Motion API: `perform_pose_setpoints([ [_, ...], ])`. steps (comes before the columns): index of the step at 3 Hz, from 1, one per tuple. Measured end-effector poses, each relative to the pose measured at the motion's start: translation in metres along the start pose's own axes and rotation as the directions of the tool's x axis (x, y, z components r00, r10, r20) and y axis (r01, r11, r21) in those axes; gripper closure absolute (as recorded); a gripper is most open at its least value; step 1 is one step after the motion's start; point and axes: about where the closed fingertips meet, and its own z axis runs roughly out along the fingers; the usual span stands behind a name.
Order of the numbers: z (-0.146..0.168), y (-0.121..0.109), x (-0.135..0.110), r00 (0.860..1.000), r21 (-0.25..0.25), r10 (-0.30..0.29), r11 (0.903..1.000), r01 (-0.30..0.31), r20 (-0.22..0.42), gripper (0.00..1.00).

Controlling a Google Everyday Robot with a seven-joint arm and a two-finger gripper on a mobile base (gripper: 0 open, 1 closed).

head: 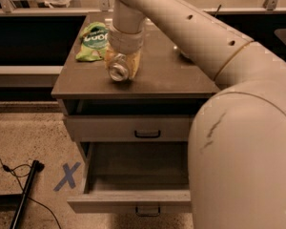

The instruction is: Place 7up can into middle drawer

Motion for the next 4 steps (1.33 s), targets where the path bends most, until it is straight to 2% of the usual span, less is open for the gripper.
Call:
perform_pose_setpoints([
  [1, -0.039, 0.021, -0.023, 0.998, 0.104, 0.047, 0.9936, -0.044, -0.032, 1.00],
  [2, -0.099, 0.035, -0.092, 0.991, 0.233, 0.121, 0.9667, -0.105, -0.057, 1.00],
  [3, -0.140, 0.044, -0.177, 0.982, 0.334, 0.180, 0.9302, -0.152, -0.054, 1.00],
  [4, -0.145, 0.072, -0.230, 0.972, 0.382, 0.225, 0.9058, -0.182, -0.069, 1.00],
])
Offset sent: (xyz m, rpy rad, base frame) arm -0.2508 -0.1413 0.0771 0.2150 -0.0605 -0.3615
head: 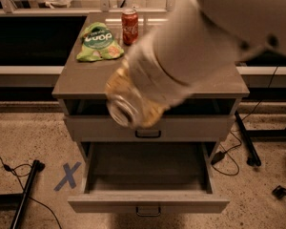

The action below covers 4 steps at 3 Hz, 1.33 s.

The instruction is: Place 7up can into middle drawer

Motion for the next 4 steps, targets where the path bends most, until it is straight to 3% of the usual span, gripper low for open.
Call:
perform_pose_setpoints([
  [1, 0.022, 0.118, -0.011, 0.966, -0.014, 0.247, 0.9690, -0.247, 0.080, 1.00],
  [2, 0.087, 0.231, -0.026, 0.811, -0.164, 0.535, 0.8450, -0.509, 0.237, 1.00],
  [3, 0.112, 0.259, -0.036, 0.751, -0.221, 0.589, 0.8080, -0.546, 0.299, 1.00],
  [4, 0.122, 0.258, -0.028, 0.746, -0.229, 0.594, 0.8046, -0.548, 0.300, 1.00],
])
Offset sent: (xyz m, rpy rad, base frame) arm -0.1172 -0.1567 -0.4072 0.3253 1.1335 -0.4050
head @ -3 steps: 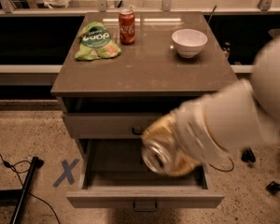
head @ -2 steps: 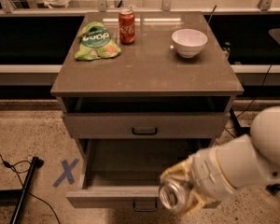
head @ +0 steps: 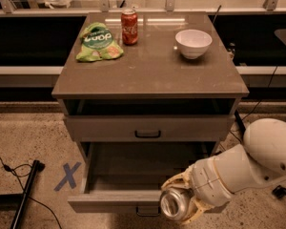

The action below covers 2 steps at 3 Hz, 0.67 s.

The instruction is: Place 7up can into middle drawer

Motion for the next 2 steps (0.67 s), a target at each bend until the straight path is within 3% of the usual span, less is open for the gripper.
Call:
perform_pose_setpoints([
  [1, 0.008, -0.030, 0.035, 1.000, 0.026, -0.006, 0.9996, 0.006, 0.016, 1.00],
  [2, 0.020, -0.062, 0.085, 0.997, 0.110, 0.011, 0.9937, -0.020, 0.080, 1.00],
])
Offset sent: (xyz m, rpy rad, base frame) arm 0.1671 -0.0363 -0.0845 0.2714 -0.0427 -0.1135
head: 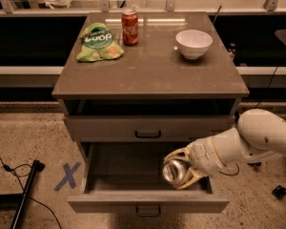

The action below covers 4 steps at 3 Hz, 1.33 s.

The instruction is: Place 7up can into middle drawer

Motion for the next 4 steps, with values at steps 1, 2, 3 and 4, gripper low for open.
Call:
perform_pose_setpoints([
  [1, 0.016, -0.018, 0.048, 0.995, 0.117, 0.042, 0.9917, -0.053, 0.092, 1.00],
  [2, 0.040, -0.017, 0.095, 0.973, 0.204, 0.110, 0.9672, -0.152, 0.201, 1.00],
  [3, 0.068, -0.012, 0.133, 0.934, 0.269, 0.185, 0.9244, -0.271, 0.304, 0.81],
  [4, 0.088, -0.013, 0.153, 0.893, 0.322, 0.232, 0.8734, -0.365, 0.385, 0.58],
])
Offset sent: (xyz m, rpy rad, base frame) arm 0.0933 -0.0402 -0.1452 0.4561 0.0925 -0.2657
